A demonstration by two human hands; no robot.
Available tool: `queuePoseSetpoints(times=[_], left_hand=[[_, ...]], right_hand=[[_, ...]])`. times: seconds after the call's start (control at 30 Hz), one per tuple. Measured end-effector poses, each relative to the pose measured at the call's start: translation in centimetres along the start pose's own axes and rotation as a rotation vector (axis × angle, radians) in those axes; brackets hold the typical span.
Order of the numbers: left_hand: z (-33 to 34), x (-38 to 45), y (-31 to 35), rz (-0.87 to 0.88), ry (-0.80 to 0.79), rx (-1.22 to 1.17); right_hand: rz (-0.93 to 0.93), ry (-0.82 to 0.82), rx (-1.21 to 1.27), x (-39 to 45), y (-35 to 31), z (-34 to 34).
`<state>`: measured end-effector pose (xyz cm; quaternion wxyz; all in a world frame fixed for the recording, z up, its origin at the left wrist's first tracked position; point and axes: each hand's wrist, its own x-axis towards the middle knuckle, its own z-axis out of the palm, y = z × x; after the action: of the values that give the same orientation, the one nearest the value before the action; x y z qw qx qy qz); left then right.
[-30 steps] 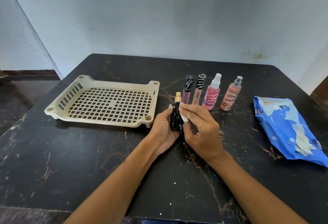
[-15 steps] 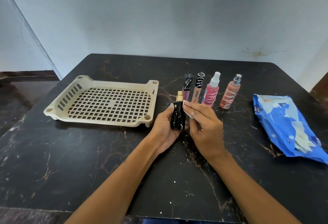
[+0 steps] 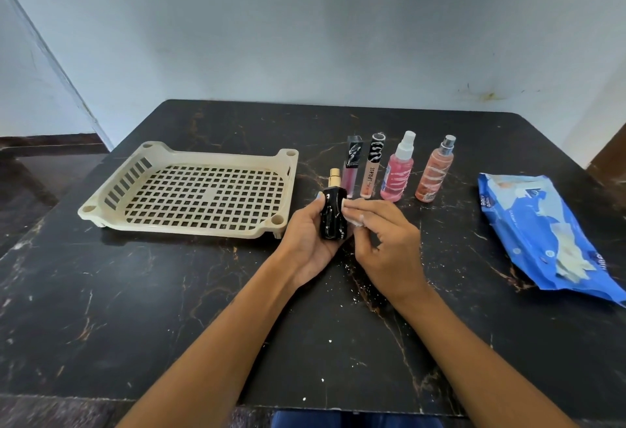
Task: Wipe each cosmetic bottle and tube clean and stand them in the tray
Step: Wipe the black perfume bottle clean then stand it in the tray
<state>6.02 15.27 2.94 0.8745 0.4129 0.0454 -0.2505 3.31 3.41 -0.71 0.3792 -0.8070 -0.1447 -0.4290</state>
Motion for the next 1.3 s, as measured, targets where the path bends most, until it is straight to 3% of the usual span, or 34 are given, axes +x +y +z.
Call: queuePoseSetpoints(times=[1.3], left_hand=[[-0.34,-0.07,0.3,-0.066,-0.133,0.127]], right_hand=[[0.065,0.067,0.016,0.21,-0.35,-0.14]])
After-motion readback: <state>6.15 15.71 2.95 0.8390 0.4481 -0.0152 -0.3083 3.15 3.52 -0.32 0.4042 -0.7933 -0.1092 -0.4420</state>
